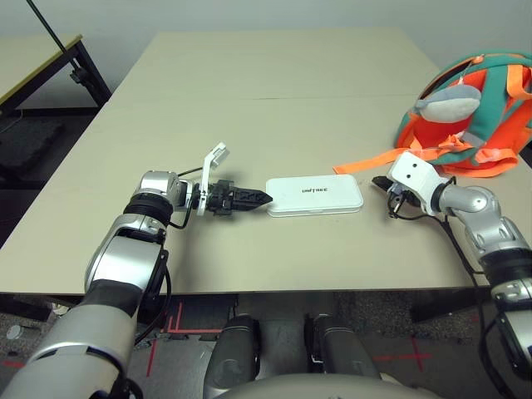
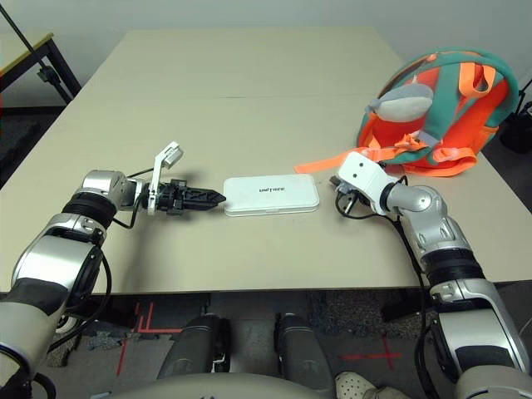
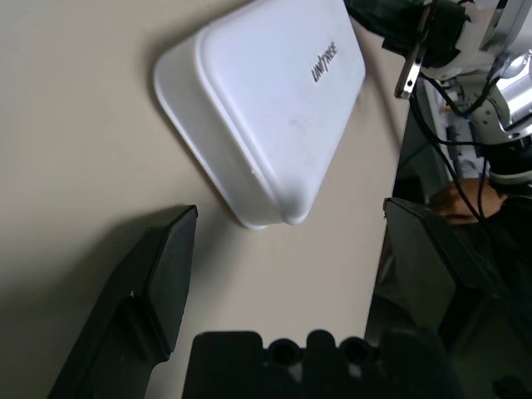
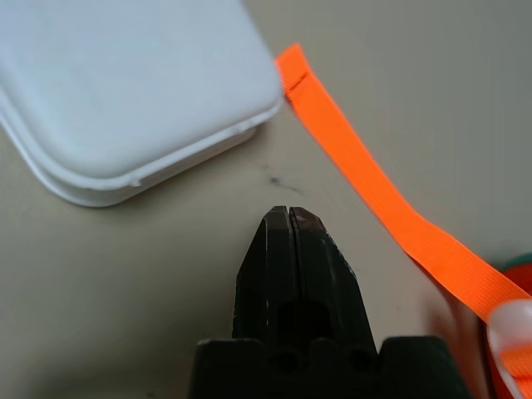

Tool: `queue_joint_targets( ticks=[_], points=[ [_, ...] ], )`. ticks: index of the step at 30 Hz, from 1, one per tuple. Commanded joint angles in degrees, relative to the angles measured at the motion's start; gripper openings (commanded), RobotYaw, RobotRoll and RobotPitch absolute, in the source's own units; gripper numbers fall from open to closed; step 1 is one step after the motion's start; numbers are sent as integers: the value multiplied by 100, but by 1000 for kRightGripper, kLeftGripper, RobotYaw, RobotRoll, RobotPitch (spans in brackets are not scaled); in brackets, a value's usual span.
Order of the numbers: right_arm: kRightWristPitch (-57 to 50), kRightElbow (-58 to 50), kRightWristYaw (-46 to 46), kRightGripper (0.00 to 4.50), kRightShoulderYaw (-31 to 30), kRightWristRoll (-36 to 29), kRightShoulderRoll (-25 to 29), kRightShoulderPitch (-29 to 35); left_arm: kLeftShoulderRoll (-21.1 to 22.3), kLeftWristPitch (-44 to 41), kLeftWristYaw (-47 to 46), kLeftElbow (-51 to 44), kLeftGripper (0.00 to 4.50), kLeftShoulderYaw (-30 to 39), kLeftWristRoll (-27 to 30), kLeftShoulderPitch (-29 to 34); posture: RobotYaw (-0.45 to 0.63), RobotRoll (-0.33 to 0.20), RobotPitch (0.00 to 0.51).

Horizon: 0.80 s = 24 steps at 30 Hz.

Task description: Put the pencil case into the backpack and zip it.

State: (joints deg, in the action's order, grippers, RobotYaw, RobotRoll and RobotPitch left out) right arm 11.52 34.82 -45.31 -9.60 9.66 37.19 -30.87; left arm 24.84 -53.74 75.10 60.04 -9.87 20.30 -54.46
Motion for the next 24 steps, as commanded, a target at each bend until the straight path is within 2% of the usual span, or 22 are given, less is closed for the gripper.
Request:
queue_joint_targets(
  ticks=[1,24],
  points=[
    [193,202,-148,27,-249,151,-84,-133,-24,95,-146,235,4500,139,-219,-75,62,0,58],
    [170,-404,-433,27,-480,88,-813,-172,-180,208,-158,511,4500,509,-670,-197,44,0,56]
  ],
)
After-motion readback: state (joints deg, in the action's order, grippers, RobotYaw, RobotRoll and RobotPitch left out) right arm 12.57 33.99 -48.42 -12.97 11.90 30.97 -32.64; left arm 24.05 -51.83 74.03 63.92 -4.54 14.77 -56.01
